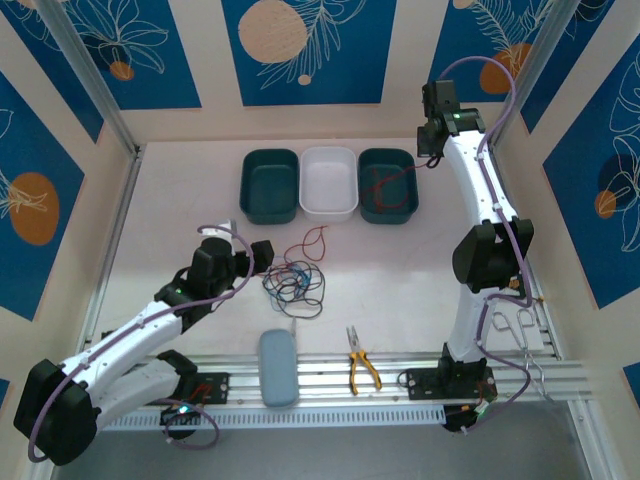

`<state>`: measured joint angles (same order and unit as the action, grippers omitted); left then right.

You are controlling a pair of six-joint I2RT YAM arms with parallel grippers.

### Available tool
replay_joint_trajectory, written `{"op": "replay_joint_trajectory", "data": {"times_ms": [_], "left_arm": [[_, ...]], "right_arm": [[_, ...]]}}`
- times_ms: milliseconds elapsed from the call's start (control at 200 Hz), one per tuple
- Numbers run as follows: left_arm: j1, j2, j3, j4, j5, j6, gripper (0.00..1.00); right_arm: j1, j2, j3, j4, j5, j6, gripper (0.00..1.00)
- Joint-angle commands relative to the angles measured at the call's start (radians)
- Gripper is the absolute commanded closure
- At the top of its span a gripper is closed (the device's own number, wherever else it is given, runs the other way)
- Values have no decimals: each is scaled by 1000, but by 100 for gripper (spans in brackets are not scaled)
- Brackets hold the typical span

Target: Untangle the cables

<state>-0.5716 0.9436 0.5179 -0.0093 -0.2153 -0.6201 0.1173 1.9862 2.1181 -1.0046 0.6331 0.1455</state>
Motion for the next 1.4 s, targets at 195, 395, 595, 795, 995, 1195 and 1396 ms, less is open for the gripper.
{"op": "replay_joint_trajectory", "data": {"times_ms": [195,395,595,795,995,1195,1396], "left_arm": [[3,2,-7,8,-1,-7,0],[3,17,-1,15,10,-7,0],[3,30,6,23,20,-7,0],[3,31,9,17,21,-7,0],[3,31,5,13,24,-14,0],[3,20,4,-7,19,-13,0],[3,13,1,-20,19,-15,0]], "right_arm": [[-5,-75,-9,-23,31,-14,100],[-3,-106,-31,-23,32,-7,100],[4,-121,-82,5,45,-28,100],[14,-81,-98,4,48,-30,100],[49,-6,-80,12,-24,-30,100],[83,118,5,-37,-67,-35,100],[96,249,89,-89,-119,-42,100]]}}
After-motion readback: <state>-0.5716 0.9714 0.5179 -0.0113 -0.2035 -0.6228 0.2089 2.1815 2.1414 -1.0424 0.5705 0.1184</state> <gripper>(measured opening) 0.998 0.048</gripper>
